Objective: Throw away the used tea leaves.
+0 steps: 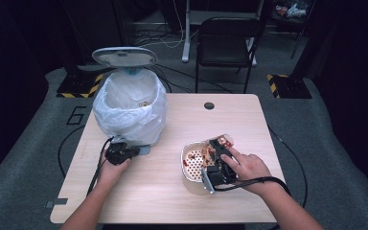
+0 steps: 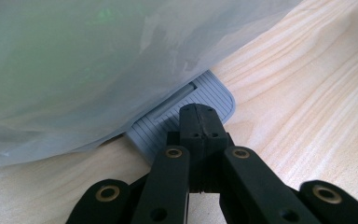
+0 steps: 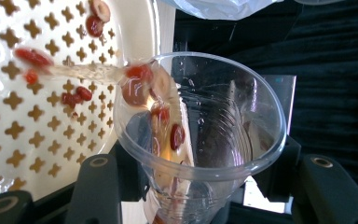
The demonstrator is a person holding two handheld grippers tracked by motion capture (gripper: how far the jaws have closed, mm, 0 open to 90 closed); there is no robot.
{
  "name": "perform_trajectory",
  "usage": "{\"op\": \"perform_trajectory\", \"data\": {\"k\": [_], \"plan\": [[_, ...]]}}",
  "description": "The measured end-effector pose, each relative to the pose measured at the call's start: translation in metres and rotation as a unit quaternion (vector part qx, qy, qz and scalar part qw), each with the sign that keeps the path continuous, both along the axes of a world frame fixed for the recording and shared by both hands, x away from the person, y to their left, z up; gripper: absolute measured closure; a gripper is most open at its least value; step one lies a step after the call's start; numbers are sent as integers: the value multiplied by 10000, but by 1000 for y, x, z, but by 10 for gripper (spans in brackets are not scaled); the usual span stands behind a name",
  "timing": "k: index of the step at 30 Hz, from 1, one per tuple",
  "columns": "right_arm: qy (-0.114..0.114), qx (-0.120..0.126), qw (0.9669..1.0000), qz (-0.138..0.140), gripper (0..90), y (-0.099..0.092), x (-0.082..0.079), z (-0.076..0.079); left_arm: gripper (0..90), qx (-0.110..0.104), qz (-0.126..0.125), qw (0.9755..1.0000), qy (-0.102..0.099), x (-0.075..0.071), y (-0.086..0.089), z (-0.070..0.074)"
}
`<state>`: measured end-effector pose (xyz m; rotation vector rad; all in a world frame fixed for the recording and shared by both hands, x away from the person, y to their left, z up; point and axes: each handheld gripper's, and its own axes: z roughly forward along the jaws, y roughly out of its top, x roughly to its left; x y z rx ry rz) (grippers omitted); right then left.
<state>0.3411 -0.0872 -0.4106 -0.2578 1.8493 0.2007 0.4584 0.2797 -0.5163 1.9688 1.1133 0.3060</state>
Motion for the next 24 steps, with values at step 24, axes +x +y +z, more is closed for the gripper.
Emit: {"op": "perform_trajectory", "data": {"k": [24], "plan": [[-619, -922, 9936, 231, 455, 3, -4, -6, 900, 33, -58, 10000, 69, 0, 1, 1]]}}
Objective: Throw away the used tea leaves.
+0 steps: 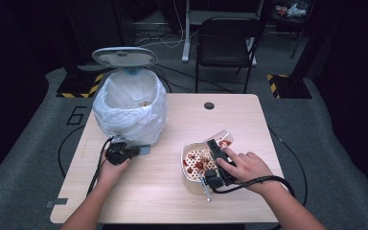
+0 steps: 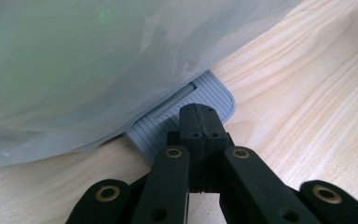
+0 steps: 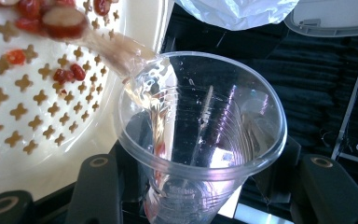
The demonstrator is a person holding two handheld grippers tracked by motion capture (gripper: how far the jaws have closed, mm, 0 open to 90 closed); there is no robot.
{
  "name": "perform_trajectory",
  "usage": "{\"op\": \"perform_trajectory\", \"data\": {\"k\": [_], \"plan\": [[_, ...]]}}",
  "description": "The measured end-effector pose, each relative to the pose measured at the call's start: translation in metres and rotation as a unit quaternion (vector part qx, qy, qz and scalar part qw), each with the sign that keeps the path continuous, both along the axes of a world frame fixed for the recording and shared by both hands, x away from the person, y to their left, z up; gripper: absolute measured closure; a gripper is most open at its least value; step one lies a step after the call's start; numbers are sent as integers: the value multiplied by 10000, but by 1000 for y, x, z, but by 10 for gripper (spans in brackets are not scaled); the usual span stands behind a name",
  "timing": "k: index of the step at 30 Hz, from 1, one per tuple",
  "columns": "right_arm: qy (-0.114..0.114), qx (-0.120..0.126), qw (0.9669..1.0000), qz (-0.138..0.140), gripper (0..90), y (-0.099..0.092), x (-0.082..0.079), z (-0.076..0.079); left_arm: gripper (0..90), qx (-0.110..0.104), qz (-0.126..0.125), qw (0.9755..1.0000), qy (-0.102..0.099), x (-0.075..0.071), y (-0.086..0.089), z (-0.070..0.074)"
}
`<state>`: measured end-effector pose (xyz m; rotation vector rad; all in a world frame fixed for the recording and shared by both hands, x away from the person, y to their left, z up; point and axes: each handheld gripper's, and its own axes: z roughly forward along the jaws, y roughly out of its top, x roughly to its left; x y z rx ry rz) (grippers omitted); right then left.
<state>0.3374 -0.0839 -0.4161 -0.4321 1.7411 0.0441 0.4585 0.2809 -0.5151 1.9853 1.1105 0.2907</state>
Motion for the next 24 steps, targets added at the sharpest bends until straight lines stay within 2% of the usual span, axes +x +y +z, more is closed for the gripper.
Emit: {"op": "perform_trajectory", "data": {"k": [2, 5, 11, 18, 24], "plan": [[-12, 1, 10000, 1, 455, -1, 0, -1, 900, 6, -2, 10000, -1, 0, 0, 0], [-41, -178, 9998, 68, 455, 0, 0, 1, 900, -30, 52, 10000, -62, 0, -1, -1], [-57, -265, 9996, 79, 456, 0, -1, 2, 900, -27, 56, 10000, -67, 0, -1, -1], [-120, -341, 9992, 145, 457, 0, -1, 2, 900, -25, 56, 10000, -56, 0, -1, -1], [-179, -546, 9981, 232, 458, 1, -1, 3, 900, 4, 6, 10000, 2, 0, 0, 0]]}}
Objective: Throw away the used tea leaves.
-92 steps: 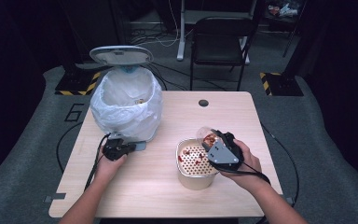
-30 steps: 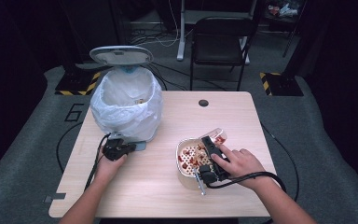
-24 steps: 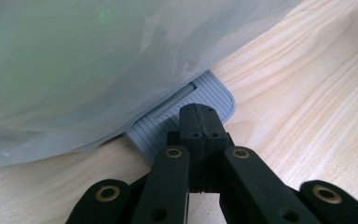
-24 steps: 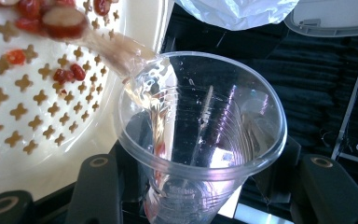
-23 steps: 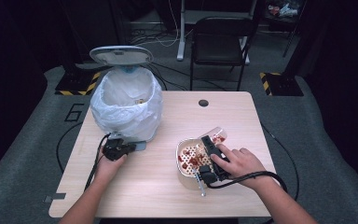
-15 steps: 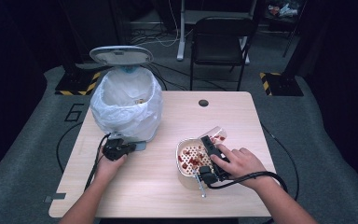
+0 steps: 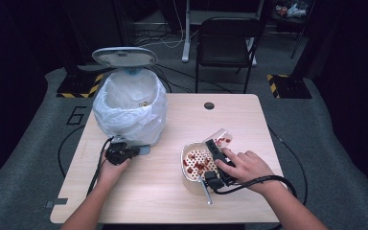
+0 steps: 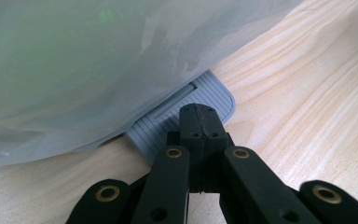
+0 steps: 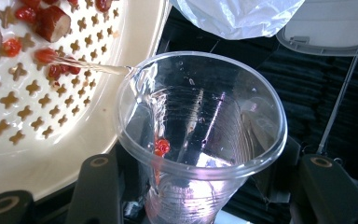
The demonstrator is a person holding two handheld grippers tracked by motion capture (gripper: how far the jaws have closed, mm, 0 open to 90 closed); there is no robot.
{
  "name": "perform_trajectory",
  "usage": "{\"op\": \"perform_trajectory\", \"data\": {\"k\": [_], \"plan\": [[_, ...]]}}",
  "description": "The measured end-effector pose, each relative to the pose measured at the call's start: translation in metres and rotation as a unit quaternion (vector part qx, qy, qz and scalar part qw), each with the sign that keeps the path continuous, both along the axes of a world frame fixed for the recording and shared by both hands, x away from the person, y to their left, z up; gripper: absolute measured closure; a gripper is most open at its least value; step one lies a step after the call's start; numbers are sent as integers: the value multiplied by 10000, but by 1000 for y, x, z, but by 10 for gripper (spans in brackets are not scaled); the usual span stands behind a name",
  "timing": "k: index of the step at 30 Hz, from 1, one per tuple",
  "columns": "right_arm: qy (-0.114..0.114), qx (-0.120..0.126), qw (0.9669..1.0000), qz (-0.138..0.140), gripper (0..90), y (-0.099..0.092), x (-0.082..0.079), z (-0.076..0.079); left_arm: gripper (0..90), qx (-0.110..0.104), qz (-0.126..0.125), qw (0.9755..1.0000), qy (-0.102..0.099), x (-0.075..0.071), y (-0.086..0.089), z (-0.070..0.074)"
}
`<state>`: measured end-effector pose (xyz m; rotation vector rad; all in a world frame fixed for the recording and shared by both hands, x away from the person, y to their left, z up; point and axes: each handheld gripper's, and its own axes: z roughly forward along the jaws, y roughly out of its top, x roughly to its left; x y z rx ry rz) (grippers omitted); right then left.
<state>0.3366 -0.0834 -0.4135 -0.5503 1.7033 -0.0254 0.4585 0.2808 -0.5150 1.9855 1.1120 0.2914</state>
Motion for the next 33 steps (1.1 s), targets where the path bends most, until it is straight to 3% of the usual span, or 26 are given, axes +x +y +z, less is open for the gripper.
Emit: {"op": "perform_trajectory", "data": {"k": [3, 7, 8, 13, 23, 33], "plan": [[-87, 40, 10000, 14, 459, -1, -2, -2, 900, -34, 53, 10000, -58, 0, -1, -1], [-142, -312, 9992, 186, 460, 2, -1, 0, 900, -30, 52, 10000, -65, 0, -1, -1], [-192, -495, 9983, 233, 460, 2, -2, 1, 900, -33, 52, 10000, -59, 0, -1, -1], [-330, -734, 9963, 303, 460, 4, -5, -2, 900, -36, 53, 10000, -58, 0, -1, -1], [-460, -871, 9945, 346, 460, 4, -6, -4, 900, 10, 3, 10000, -15, 0, 0, 0], [-391, -856, 9951, 312, 460, 3, -5, -3, 900, -38, 57, 10000, -69, 0, -1, -1]]}}
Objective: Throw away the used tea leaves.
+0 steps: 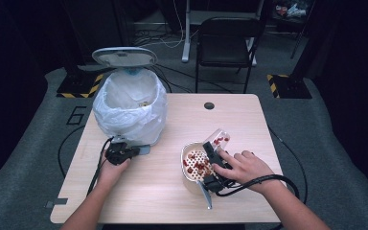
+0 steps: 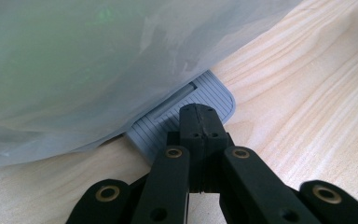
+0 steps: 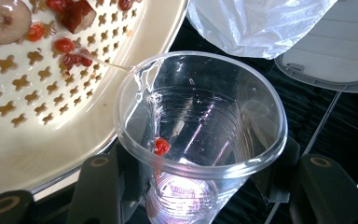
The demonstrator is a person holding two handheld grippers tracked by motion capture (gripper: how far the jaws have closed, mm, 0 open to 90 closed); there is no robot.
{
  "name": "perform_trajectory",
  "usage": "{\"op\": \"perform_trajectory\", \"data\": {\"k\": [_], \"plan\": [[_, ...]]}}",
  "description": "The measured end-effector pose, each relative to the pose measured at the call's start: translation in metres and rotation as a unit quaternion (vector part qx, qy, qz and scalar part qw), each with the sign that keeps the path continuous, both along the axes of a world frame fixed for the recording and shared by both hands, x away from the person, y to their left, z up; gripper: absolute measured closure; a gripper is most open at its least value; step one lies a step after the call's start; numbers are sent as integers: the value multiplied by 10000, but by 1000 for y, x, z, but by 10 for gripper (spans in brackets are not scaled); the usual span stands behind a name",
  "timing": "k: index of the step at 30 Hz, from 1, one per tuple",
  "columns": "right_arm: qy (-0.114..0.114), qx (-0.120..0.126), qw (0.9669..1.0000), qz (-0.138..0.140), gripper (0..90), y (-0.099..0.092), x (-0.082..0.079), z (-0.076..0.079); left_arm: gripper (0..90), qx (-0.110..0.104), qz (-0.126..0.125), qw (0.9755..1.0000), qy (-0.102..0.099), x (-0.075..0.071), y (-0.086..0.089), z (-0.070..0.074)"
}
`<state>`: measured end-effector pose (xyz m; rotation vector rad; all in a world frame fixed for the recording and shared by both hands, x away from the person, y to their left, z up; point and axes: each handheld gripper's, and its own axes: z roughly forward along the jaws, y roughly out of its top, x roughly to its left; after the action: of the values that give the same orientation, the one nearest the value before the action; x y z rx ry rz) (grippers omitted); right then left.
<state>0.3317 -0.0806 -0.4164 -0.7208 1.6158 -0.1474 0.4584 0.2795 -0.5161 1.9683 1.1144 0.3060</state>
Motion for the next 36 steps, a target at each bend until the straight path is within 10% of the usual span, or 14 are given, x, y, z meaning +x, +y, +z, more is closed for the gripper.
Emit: {"op": "perform_trajectory", "data": {"k": [36], "plan": [[-27, -49, 10000, 58, 461, -1, -1, 0, 900, 29, -42, 10000, 58, 0, 1, 1]]}}
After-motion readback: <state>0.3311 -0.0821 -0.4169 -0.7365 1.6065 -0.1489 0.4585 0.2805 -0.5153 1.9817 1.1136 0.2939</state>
